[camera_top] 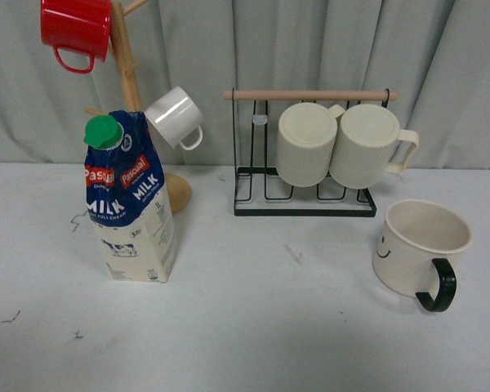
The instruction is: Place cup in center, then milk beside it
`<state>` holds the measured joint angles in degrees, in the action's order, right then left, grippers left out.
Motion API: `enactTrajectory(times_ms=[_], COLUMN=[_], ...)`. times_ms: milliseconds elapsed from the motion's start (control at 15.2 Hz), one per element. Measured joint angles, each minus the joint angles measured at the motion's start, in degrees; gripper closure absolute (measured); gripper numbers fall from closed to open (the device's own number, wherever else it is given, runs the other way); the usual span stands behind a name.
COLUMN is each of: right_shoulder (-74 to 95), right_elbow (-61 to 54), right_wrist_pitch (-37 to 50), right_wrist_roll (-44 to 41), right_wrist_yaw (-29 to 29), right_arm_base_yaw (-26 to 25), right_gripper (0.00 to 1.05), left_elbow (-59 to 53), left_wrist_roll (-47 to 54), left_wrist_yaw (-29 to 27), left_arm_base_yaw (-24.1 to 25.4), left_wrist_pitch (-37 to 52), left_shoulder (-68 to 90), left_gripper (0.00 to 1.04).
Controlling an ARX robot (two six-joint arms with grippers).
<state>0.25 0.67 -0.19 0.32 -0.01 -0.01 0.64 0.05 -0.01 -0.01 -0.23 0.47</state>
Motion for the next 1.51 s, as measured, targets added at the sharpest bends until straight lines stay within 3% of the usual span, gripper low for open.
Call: enactTrajectory(times_ms=[132,198,263,395,593,724,988,1514], right_shoulder=[0.50,8.59,18.93,35.47,58.51,70.44,90.53,110.92], right_elbow=[0.33,2.71,6.45,15.17,26.84,37.48,54.31,70.97], right_wrist_pitch=[-1.66,-2.49,1.11,6.84,8.28,1.20,-11.32,-20.81], right_wrist_roll=[0.17,1.16,2.97,6.56,13.14,15.61,18.99,23.47], right_wrist_yaw=[2.27,12.96,15.56,10.93,2.64,4.68,3.10,5.18], right_arm_base_yaw=[0.61,4.31,2.16,1.20,2.93,4.66,5.53,6.36], right_gripper=[0.06,0.06,0.06,0.06,0.06,0.06,0.06,0.06], left_elbow=[0.00,0.00,0.00,0.00,0.00,0.00,0.00,0.00], left_wrist_roll=[-0.02,-0.02,-0.02,-0.02,-0.02,-0.02,-0.02,-0.02], left_wrist_yaw=[0.00,-0.13,0.17,-0.02,-0.02,0.00,-0.02,0.00], left_arm_base_yaw=[0.00,0.00,-0.02,0.00,0.00,0.00,0.00,0.00], left_wrist_pitch=[0.00,0.00,0.09,0.02,0.02,0.04,0.02,0.02], left_shoulder=[0.00,0.00,0.00,0.00,0.00,0.00,0.00,0.00], left_gripper=[0.07,0.07,0.07,0.07,0.07,0.07,0.07,0.07])
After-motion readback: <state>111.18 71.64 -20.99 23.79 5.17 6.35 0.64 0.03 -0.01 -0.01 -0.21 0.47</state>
